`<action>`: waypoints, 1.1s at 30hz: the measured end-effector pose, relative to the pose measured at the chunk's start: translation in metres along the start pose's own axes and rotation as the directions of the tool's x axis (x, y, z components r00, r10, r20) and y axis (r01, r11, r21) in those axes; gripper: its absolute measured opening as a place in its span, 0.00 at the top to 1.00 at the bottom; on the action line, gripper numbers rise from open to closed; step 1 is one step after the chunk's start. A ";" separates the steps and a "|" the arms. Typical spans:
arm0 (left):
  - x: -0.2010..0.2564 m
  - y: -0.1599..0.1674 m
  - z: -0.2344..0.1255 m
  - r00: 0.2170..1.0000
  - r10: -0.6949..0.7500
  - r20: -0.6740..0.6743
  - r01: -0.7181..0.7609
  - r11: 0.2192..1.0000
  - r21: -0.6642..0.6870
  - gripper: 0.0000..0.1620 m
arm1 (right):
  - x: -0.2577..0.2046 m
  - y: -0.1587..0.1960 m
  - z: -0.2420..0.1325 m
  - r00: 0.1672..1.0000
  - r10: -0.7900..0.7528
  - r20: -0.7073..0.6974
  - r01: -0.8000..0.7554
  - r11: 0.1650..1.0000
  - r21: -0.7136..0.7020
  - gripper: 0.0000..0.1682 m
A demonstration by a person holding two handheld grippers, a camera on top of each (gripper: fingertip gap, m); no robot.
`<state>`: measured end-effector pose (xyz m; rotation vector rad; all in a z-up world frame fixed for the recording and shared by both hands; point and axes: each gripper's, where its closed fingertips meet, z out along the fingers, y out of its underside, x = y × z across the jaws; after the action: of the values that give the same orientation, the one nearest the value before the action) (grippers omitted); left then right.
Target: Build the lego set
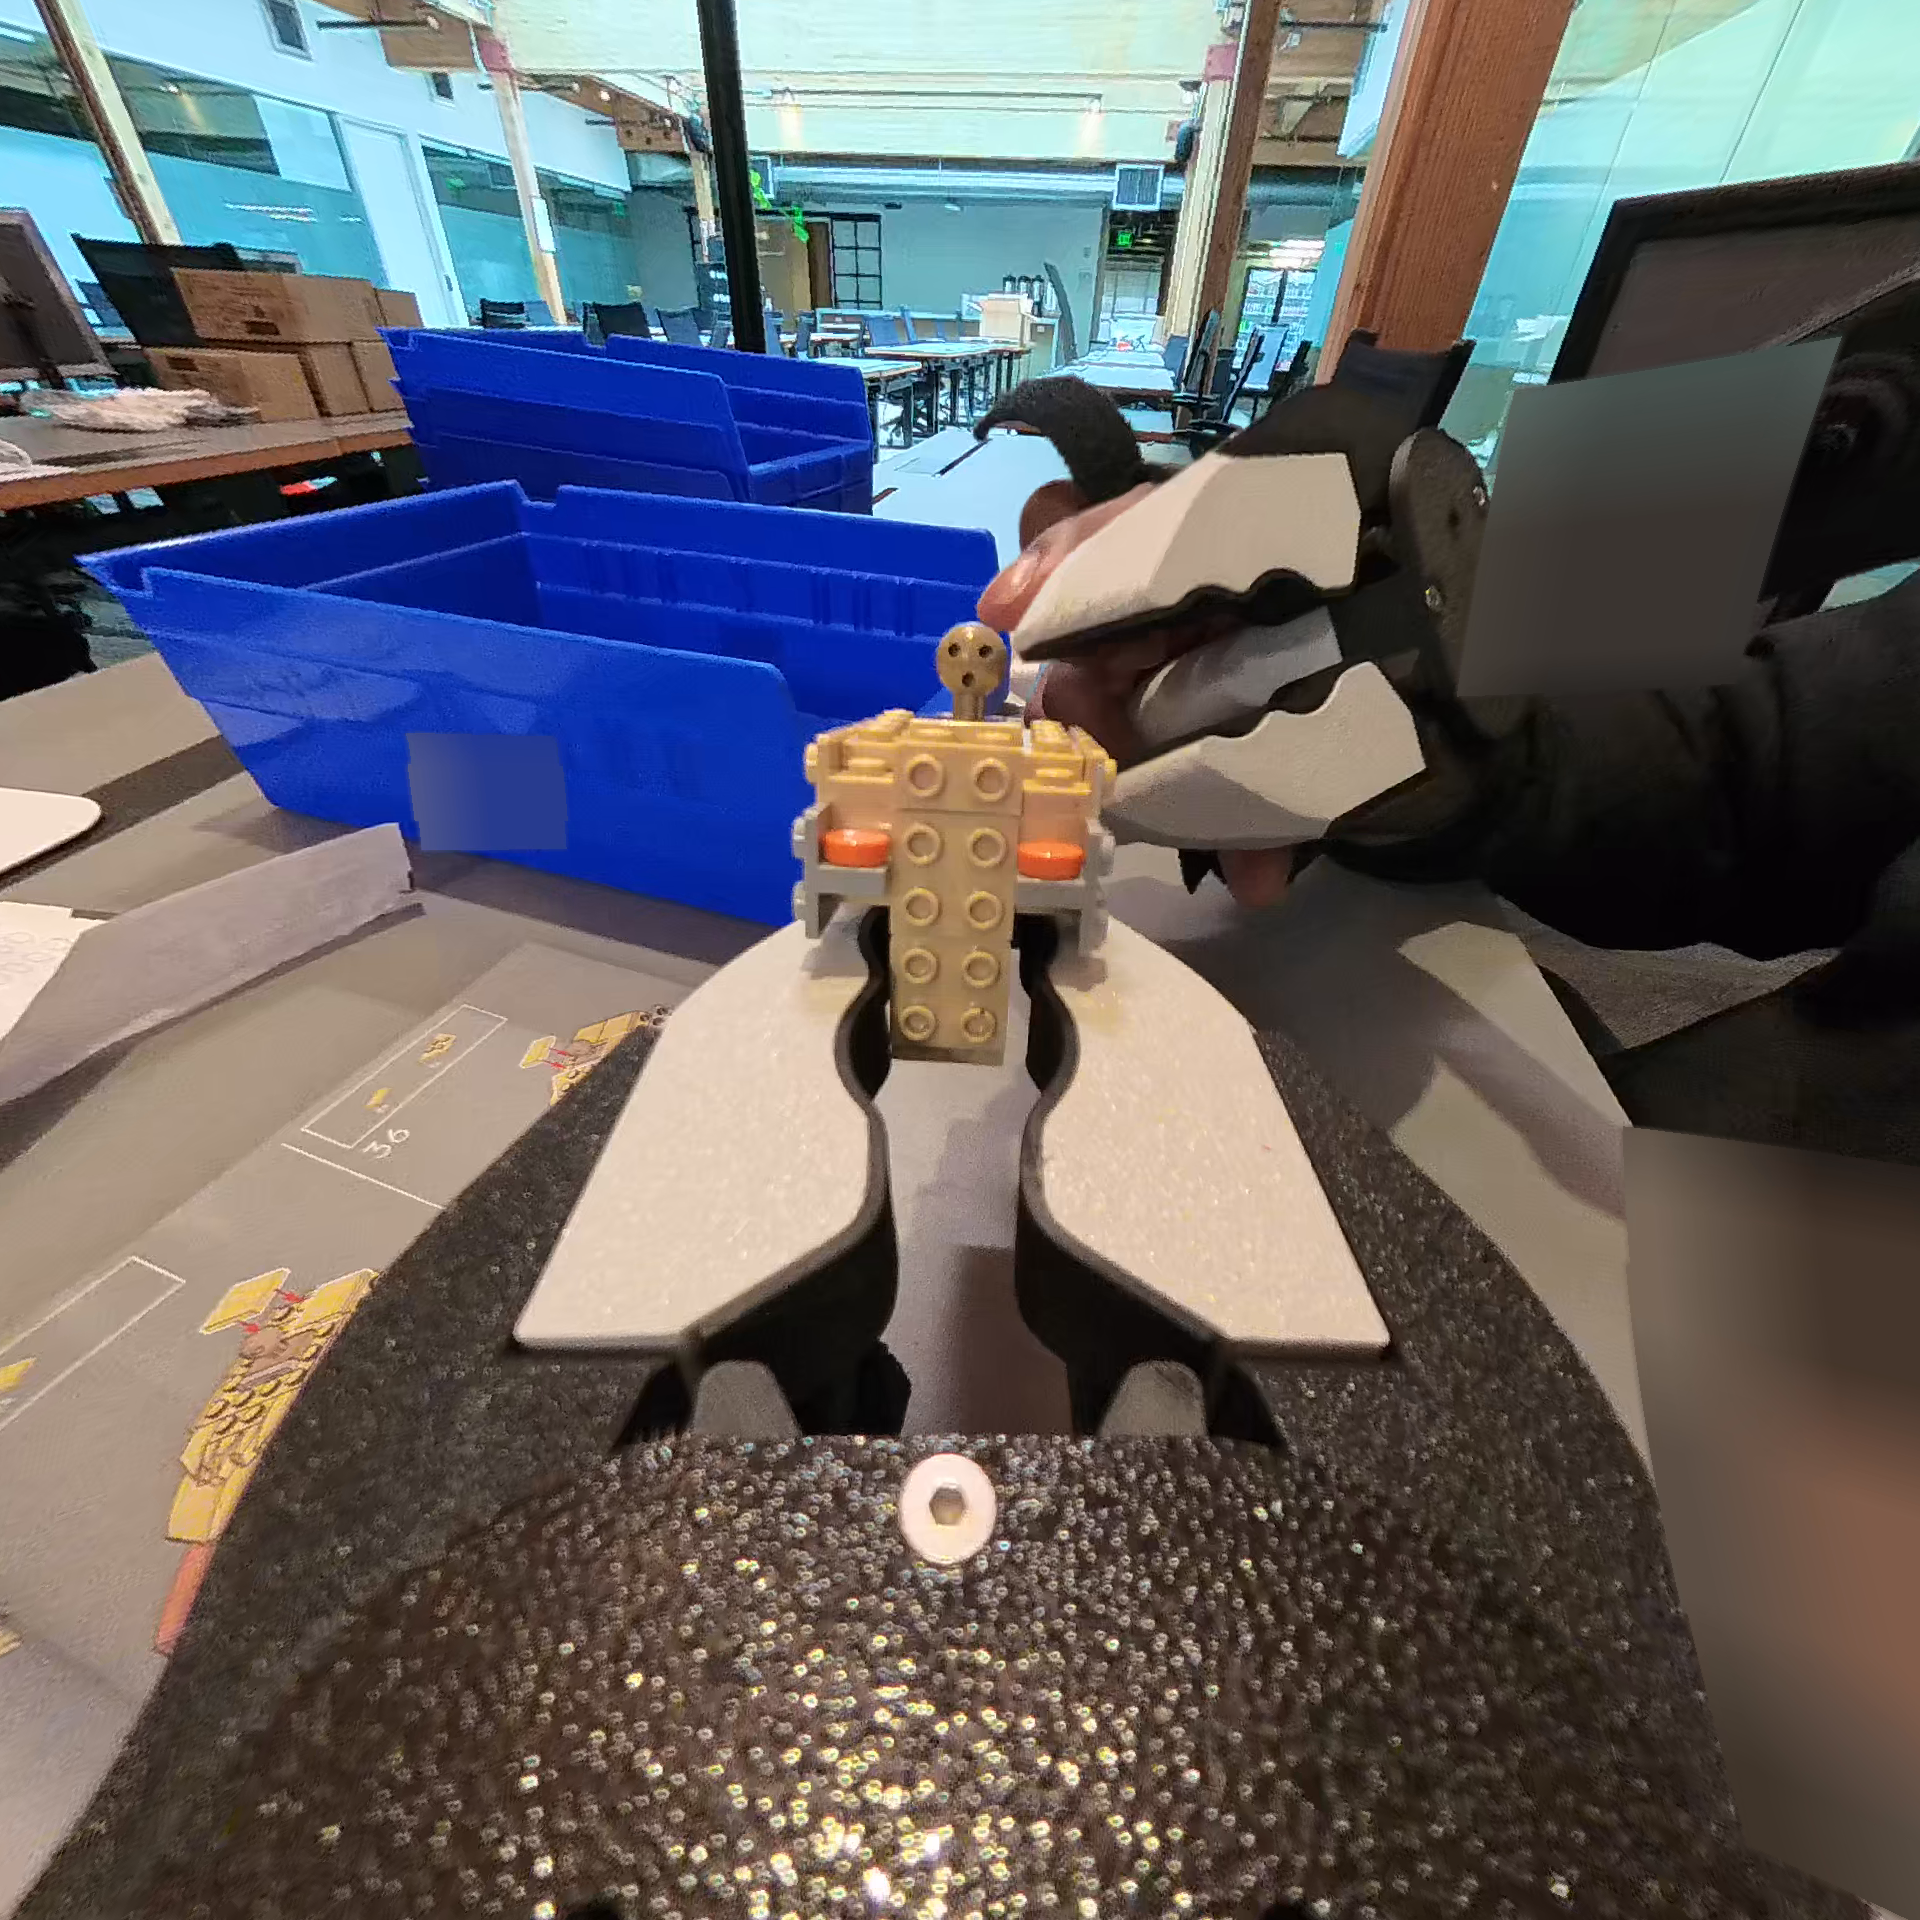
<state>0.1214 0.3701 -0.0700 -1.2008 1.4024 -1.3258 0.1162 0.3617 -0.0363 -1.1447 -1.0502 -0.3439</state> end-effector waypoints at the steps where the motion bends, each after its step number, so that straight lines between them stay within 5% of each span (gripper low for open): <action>1: 0.000 0.000 0.000 1.000 0.000 0.001 0.000 1.000 -0.001 0.86 | -0.001 0.000 0.000 1.000 -0.004 0.004 0.004 1.000 0.001 0.89; 26: 0.012 -0.003 0.000 0.986 0.168 0.007 -0.168 0.986 -0.012 0.87 | -0.010 -0.009 -0.007 0.989 -0.142 0.034 0.142 0.990 -0.002 0.93; 33: 0.004 -0.007 -0.001 0.964 0.258 0.067 -0.259 0.966 0.001 0.87 | -0.008 -0.007 -0.006 0.984 0.120 0.129 -0.119 0.993 -0.015 0.93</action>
<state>0.1202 0.3669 -0.0626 -1.0064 1.4483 -1.1003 0.1101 0.3515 -0.0385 -1.2439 -1.0886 -0.1807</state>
